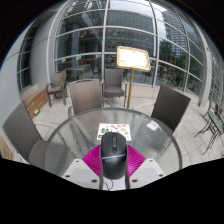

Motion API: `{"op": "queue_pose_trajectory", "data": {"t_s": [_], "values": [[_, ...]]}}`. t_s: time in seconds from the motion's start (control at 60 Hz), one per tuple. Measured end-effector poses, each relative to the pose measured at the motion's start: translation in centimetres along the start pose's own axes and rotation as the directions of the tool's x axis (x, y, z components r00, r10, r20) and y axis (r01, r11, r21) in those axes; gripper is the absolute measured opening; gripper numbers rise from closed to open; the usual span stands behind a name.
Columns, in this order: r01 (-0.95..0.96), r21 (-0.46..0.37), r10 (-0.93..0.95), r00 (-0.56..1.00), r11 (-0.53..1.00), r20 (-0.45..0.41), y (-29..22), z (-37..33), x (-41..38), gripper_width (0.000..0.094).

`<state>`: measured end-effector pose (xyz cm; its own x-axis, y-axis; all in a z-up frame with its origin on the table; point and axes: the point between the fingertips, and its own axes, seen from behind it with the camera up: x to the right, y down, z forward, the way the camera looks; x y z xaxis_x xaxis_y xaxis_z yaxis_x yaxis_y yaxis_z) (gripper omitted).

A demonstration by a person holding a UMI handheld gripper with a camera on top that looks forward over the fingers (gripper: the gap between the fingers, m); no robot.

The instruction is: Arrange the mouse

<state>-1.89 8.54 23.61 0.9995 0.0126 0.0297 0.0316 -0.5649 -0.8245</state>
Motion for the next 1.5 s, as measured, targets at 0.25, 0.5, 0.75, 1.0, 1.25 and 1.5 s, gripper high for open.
{"op": "queue_pose_trajectory", "data": {"t_s": [0.25, 0.5, 0.75, 1.0, 1.25, 1.5], "values": [[0.002, -0.239, 0.005, 1.000, 0.971, 0.028, 17.3, 4.0, -6.3, 0.0292], [-0.024, -0.325, 0.022, 1.000, 0.945, -0.010, 26.2, 6.2, -5.6, 0.0293], [-0.014, -0.267, 0.010, 1.000, 0.963, -0.015, 25.8, 6.5, -5.6, 0.0385], [-0.059, -0.254, 0.050, 0.998, 0.965, -0.044, 23.2, 3.9, -4.5, 0.0814], [-0.057, -0.126, 0.057, 0.998, 0.990, -0.001, 15.7, -6.6, -3.6, 0.0851], [-0.028, -0.030, 0.028, 1.000, 0.999, 0.011, 13.7, -16.4, -1.9, 0.0849]]}}
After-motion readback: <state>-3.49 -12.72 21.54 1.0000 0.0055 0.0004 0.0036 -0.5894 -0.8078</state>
